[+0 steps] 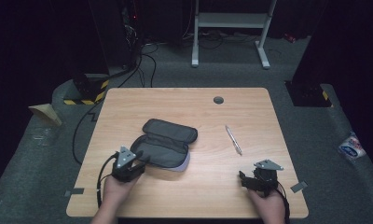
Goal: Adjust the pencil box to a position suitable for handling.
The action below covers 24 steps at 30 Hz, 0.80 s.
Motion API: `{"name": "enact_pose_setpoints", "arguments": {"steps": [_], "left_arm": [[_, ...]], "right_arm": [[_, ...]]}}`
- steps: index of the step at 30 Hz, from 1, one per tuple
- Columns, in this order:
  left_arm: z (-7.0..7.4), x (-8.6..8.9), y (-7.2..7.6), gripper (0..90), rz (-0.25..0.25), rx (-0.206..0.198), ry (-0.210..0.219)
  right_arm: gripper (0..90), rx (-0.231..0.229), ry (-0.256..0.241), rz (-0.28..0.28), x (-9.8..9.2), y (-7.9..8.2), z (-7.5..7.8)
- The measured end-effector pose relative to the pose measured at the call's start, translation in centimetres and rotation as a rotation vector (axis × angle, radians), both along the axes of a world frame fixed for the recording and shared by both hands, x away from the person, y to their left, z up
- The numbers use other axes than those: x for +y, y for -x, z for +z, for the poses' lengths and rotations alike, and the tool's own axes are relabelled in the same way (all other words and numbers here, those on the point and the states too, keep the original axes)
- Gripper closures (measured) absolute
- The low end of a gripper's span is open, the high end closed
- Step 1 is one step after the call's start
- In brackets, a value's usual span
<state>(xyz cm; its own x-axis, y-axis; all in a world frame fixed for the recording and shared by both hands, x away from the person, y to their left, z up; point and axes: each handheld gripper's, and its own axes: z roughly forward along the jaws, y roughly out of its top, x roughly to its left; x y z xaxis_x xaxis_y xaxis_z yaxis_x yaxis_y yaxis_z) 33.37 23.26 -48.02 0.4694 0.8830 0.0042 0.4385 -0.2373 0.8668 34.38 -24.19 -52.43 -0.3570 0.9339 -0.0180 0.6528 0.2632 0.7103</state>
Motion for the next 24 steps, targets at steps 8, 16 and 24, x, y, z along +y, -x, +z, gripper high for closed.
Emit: {"name": "enact_pose_setpoints", "arguments": {"steps": [8,16,24], "left_arm": [[-0.3,4.7,-0.3,61.4,0.12,0.002,0.056],[-1.1,5.6,-0.6,62.5,0.129,0.002,0.077],[-1.9,5.0,-1.1,66.3,0.128,-0.015,0.097]], "right_arm": [[15.9,0.002,0.001,0.0,0.0,0.0,0.0],[15.9,0.0,0.0,0.0,0.0,0.0,0.0],[15.9,0.0,0.0,0.0,0.0,0.0,0.0]]}}
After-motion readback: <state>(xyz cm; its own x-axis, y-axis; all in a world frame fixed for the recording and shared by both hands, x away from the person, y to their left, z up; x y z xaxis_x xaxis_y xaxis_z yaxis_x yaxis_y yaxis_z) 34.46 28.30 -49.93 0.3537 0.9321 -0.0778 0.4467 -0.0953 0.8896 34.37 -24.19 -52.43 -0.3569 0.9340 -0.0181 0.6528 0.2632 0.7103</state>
